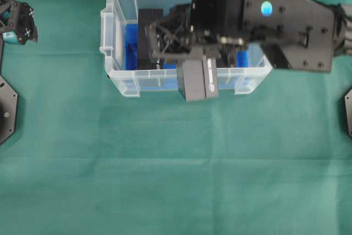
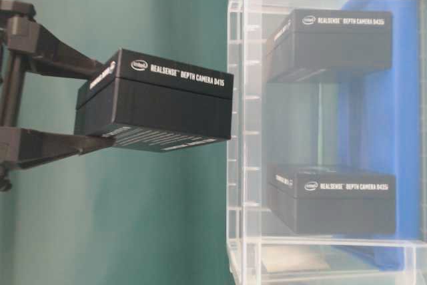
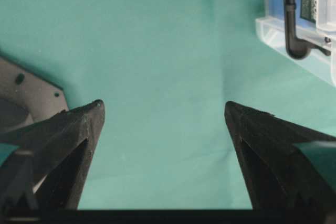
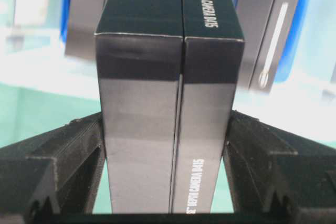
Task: Take out the box from the case.
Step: 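Carry the held box toward the viewer, in front of the case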
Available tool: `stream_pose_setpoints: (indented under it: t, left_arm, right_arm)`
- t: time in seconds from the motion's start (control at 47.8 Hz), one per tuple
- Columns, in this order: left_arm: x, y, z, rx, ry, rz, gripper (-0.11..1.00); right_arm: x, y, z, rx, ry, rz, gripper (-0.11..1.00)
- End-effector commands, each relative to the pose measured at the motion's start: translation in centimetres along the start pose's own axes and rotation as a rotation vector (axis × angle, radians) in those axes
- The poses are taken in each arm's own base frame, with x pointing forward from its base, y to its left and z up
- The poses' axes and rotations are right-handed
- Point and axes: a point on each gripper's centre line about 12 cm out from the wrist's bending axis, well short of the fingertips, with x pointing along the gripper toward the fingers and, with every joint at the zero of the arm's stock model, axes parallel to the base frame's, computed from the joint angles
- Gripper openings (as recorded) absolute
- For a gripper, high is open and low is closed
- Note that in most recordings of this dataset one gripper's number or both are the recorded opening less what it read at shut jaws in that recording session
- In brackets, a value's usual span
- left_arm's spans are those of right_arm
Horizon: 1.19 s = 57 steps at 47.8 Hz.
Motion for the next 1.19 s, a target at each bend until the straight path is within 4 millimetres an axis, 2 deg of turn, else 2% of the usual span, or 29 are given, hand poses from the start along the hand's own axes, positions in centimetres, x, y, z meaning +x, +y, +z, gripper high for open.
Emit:
stream_pose_setpoints:
  t: [0.0, 0.502, 0.69, 0.941, 1.172]
  left_arm:
    - [-0.3, 0.0, 0.2, -0.002, -0.013, -0.008, 0.95]
    - [-0.3, 0.1, 0.2, -0.001, -0.014, -0.009, 0.95]
    - [-0.3, 0.1, 0.2, -0.001, -0.014, -0.009, 0.95]
    - [-0.3, 0.0, 0.2, -0.002, -0.015, -0.010, 0.95]
    - [-0.3, 0.0, 0.2, -0.006, -0.015, -0.010, 0.95]
  right_arm:
    - [-3.5, -0.6, -0.3, 0.022, -0.005, 0.074, 0.68]
    - [-5.7, -0.5, -9.1, 0.102, 0.045, 0.099, 0.68]
    - [-6.3, -0.7, -11.3, 0.116, 0.062, 0.106, 0.68]
    - [-5.8, -0.6, -12.0, 0.108, 0.064, 0.093, 0.68]
    - [-3.8, -0.2, -12.5, 0.095, 0.076, 0.042, 0.68]
